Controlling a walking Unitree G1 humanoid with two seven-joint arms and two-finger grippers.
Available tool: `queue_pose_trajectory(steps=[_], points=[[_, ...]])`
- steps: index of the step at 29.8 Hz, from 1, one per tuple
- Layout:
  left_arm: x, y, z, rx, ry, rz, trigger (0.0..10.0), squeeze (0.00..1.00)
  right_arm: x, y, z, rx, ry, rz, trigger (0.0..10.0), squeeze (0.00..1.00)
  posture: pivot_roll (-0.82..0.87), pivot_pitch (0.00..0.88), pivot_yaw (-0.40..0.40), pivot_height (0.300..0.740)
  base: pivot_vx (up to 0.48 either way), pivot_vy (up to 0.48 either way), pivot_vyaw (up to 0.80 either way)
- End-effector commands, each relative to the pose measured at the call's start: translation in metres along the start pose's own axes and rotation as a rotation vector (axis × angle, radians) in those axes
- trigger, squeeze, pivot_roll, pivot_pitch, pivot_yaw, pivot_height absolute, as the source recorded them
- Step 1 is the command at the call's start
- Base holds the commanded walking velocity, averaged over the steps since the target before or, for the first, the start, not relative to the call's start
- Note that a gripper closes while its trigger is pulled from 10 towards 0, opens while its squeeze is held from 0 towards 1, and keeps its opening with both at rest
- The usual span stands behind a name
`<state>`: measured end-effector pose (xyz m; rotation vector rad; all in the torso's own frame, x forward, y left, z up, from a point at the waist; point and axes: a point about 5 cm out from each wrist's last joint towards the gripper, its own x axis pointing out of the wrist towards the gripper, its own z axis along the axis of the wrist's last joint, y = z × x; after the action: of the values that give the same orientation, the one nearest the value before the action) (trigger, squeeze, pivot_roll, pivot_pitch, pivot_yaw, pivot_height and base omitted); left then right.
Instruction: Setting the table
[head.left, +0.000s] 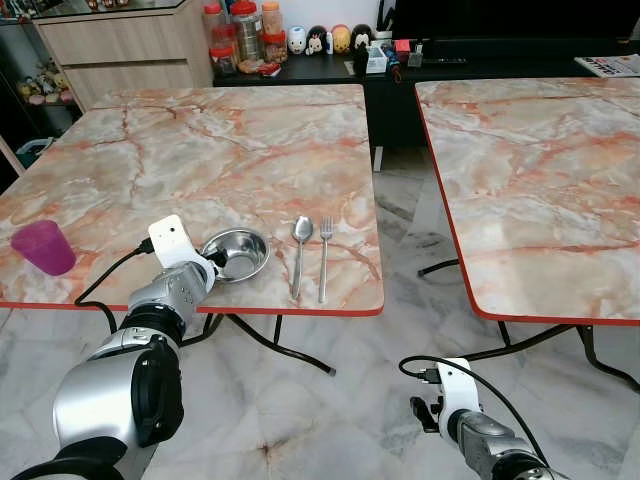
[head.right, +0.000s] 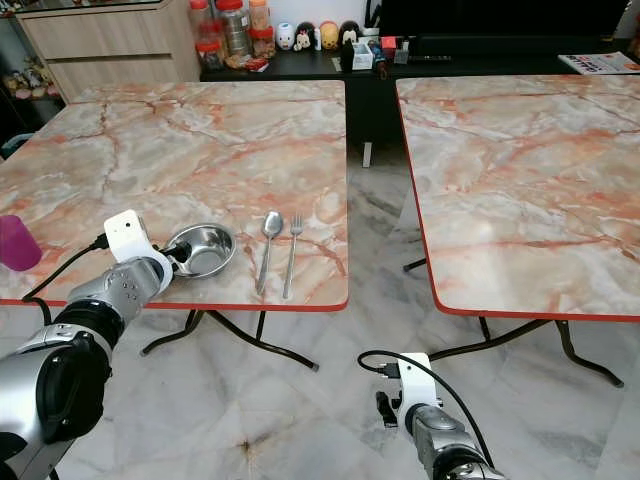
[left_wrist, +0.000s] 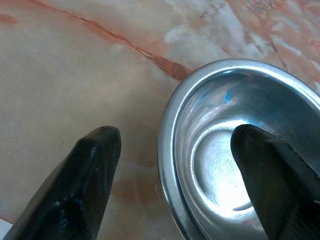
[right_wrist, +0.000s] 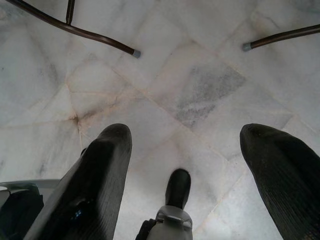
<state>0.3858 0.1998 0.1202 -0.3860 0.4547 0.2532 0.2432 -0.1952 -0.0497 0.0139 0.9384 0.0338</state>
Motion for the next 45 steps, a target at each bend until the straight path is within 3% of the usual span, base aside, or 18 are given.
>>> queue_pose_trajectory(steps=[1, 7, 10, 12, 13, 31, 32, 33, 34, 35, 36, 45], points=[[0.0001, -0.0001, -0.0001, 0.008, 0.016, 0.000, 2.4, 0.00, 0.0004, 0.0025, 0.0017, 0.008, -0.001, 0.006, 10.0, 0.00, 0.02, 0.037, 0.053, 0.740, 0.000, 0.000, 0.00], [0.0002, 0.0005, -0.0009, 0.008, 0.015, 0.001, 2.4, 0.00, 0.0005, 0.0027, 0.0019, 0.007, -0.001, 0.007, 10.0, 0.00, 0.02, 0.036, 0.053, 0.740, 0.000, 0.000, 0.00], [0.0002, 0.0005, -0.0013, 0.014, 0.020, -0.002, 3.2, 0.00, 0.0005, 0.0027, 0.0019, 0.007, -0.001, 0.007, 10.0, 0.00, 0.02, 0.036, 0.053, 0.740, 0.000, 0.000, 0.00], [0.0002, 0.0009, -0.0016, 0.016, 0.023, -0.001, 9.3, 0.00, 0.0005, 0.0027, 0.0019, 0.007, -0.001, 0.007, 10.0, 0.00, 0.02, 0.036, 0.053, 0.740, 0.000, 0.000, 0.00], [0.0002, 0.0011, -0.0017, 0.016, 0.023, -0.001, 10.0, 0.00, 0.0005, 0.0027, 0.0019, 0.007, -0.001, 0.007, 10.0, 0.00, 0.02, 0.036, 0.053, 0.740, 0.000, 0.000, 0.00], [0.0002, 0.0000, -0.0043, 0.008, 0.041, -0.009, 9.9, 0.00, 0.0005, 0.0028, 0.0020, 0.008, -0.002, 0.007, 10.0, 0.00, 0.02, 0.038, 0.054, 0.740, 0.000, 0.000, 0.00], [0.0002, -0.0001, -0.0044, 0.008, 0.042, -0.010, 9.1, 0.00, 0.0005, 0.0029, 0.0020, 0.008, -0.002, 0.007, 10.0, 0.00, 0.02, 0.038, 0.054, 0.740, 0.000, 0.000, 0.00], [0.0002, 0.0000, -0.0045, 0.008, 0.042, -0.010, 5.1, 0.00, 0.0005, 0.0028, 0.0020, 0.007, -0.002, 0.007, 10.0, 0.00, 0.02, 0.038, 0.054, 0.740, 0.000, 0.000, 0.00], [0.0002, 0.0001, -0.0045, 0.008, 0.043, -0.010, 5.1, 0.00, 0.0005, 0.0029, 0.0021, 0.007, -0.002, 0.007, 10.0, 0.00, 0.02, 0.038, 0.055, 0.740, 0.000, 0.000, 0.00], [0.0002, 0.0001, -0.0046, 0.007, 0.043, -0.009, 2.0, 0.00, 0.0005, 0.0030, 0.0021, 0.007, -0.002, 0.007, 10.0, 0.00, 0.02, 0.038, 0.055, 0.740, 0.000, 0.000, 0.00], [0.0002, 0.0002, -0.0046, 0.007, 0.043, -0.009, 0.0, 0.00, 0.0005, 0.0030, 0.0021, 0.007, -0.002, 0.008, 10.0, 0.00, 0.02, 0.038, 0.055, 0.740, 0.000, 0.000, 0.00], [0.0003, 0.0006, -0.0052, 0.006, 0.045, -0.007, 0.0, 0.00, 0.0006, 0.0031, 0.0023, 0.007, -0.003, 0.008, 10.0, 0.00, 0.02, 0.039, 0.056, 0.740, 0.000, 0.000, 0.00]])
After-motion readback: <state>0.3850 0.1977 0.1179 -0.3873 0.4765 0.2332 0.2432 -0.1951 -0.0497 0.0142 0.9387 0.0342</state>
